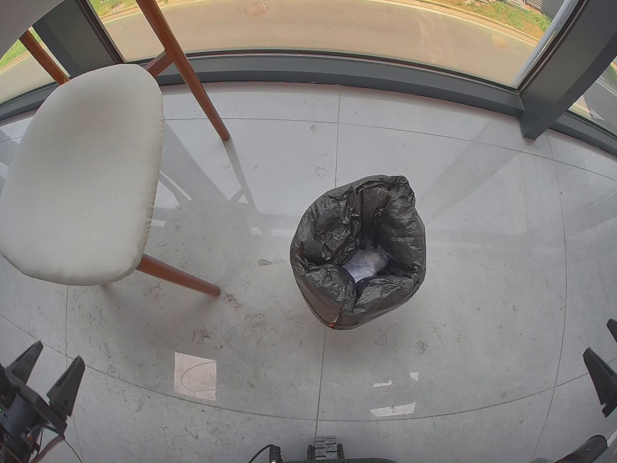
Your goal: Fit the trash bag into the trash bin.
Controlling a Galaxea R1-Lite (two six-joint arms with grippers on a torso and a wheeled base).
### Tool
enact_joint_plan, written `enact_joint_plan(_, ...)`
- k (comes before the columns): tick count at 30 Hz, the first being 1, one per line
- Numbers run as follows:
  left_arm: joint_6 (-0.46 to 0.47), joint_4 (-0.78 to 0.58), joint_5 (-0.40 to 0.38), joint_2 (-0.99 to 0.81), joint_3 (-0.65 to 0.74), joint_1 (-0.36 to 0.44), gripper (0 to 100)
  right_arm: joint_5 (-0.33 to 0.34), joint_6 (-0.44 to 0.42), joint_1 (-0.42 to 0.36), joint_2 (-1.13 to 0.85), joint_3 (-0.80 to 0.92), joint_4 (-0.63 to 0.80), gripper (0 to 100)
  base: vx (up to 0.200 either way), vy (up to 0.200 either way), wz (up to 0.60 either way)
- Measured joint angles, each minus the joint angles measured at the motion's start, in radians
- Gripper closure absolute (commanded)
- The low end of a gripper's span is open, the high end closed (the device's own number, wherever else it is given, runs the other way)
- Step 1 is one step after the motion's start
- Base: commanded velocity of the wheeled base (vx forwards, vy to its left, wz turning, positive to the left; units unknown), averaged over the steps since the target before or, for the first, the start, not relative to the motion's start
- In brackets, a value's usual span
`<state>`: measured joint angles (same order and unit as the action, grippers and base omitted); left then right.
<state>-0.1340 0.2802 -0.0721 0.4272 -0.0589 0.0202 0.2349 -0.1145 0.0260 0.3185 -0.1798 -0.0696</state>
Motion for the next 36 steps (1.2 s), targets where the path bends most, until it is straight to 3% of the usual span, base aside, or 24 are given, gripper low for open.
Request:
enact_joint_plan(4,0.025,-0.136,0.032,-0.150,0.015,-0.007,0,-0.195,0.022,-0.008,-0.105,0.058,0.038,0,0.000,0.000,0.00)
enact_joint_plan(6,0.036,-0.186,0.089,-0.243,0.023,-0.011,0,-0.280,0.038,-0.013,-0.160,0.087,0.051,0,0.000,0.000,0.00)
enact_joint_plan(8,0.044,-0.203,0.127,-0.297,0.028,-0.013,0,-0.311,0.055,-0.015,-0.197,0.107,0.062,0,0.000,0.000,0.00)
enact_joint_plan(14,0.076,-0.254,0.129,-0.373,0.038,-0.017,0,-0.263,0.097,-0.021,-0.259,0.149,0.078,0,0.000,0.000,0.00)
enact_joint_plan(18,0.098,-0.264,-0.011,-0.398,0.039,-0.021,0,-0.252,0.102,-0.025,-0.287,0.159,0.078,0,0.000,0.000,0.00)
enact_joint_plan(21,0.103,-0.264,-0.053,-0.407,0.041,-0.023,0,-0.250,0.103,-0.026,-0.296,0.161,0.079,0,0.000,0.000,0.00)
enact_joint_plan(29,0.111,-0.271,0.088,-0.414,0.041,-0.024,0,-0.250,0.106,-0.027,-0.305,0.162,0.079,0,0.000,0.000,0.00)
enact_joint_plan(36,0.127,-0.277,0.057,-0.417,0.041,-0.025,0,-0.250,0.111,-0.026,-0.306,0.162,0.080,0,0.000,0.000,0.00)
